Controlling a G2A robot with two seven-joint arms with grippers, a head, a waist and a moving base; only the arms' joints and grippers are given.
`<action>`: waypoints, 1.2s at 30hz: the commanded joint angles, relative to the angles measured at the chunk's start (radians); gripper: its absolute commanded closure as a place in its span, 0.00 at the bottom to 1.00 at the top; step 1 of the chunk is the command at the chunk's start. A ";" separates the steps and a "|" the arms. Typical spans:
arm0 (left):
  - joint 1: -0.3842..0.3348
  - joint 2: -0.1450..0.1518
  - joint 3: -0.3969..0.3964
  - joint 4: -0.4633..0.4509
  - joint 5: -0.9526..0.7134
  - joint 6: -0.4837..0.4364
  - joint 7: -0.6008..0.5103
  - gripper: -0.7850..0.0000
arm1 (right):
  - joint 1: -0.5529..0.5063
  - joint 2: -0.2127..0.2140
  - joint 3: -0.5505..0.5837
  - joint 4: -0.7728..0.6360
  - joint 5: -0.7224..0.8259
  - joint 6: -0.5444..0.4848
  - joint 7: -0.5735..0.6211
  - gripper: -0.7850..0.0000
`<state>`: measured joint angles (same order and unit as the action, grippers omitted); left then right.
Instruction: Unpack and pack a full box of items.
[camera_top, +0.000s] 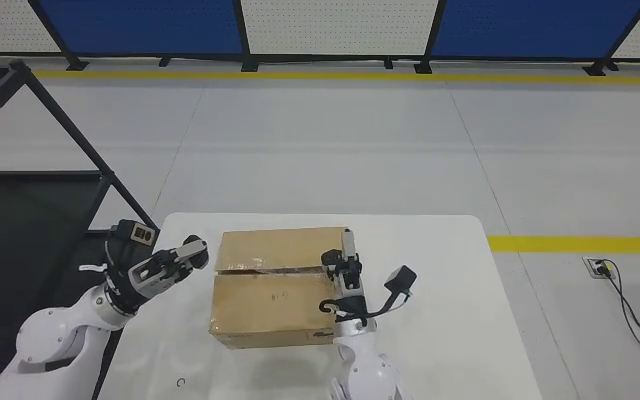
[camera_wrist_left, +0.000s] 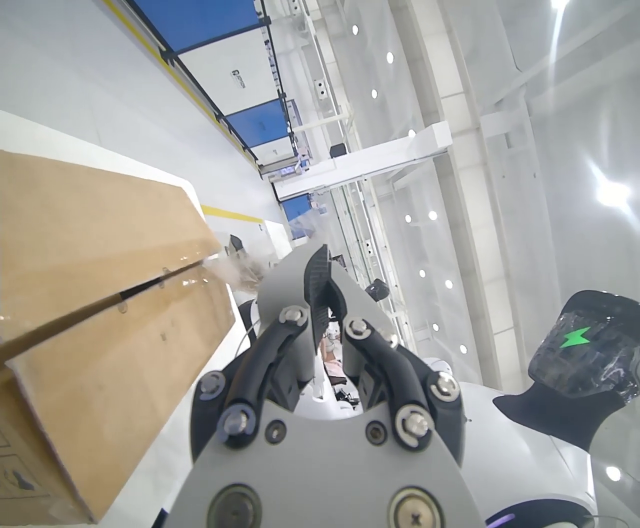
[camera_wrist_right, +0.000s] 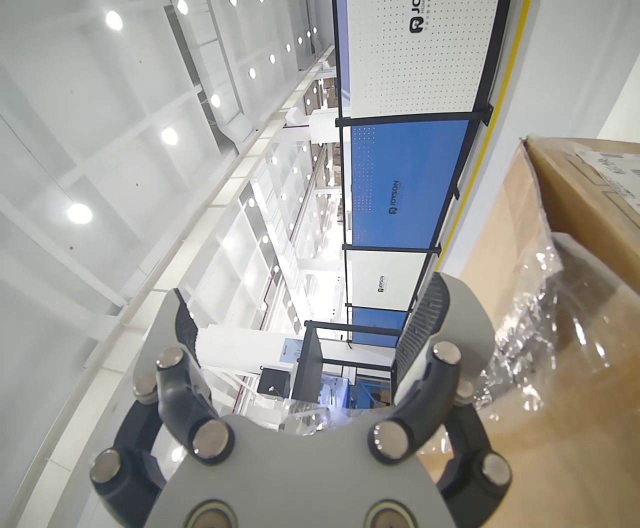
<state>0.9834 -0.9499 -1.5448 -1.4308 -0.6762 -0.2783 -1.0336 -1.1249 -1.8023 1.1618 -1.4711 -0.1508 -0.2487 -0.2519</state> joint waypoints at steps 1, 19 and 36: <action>-0.004 -0.001 0.006 0.010 0.001 -0.002 0.002 1.00 | 0.000 0.001 0.000 0.000 -0.005 0.004 0.004 0.00; -0.073 -0.004 0.012 -0.033 -0.029 -0.018 -0.040 1.00 | -0.007 0.001 0.014 -0.025 0.059 -0.078 -0.018 0.00; -0.139 -0.011 0.065 -0.091 0.023 -0.043 -0.012 1.00 | -0.010 0.010 0.046 -0.019 0.084 -0.069 0.025 0.00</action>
<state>0.8477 -0.9611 -1.4832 -1.5254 -0.6691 -0.3207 -1.0524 -1.1342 -1.7936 1.2076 -1.4902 -0.0624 -0.3277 -0.2350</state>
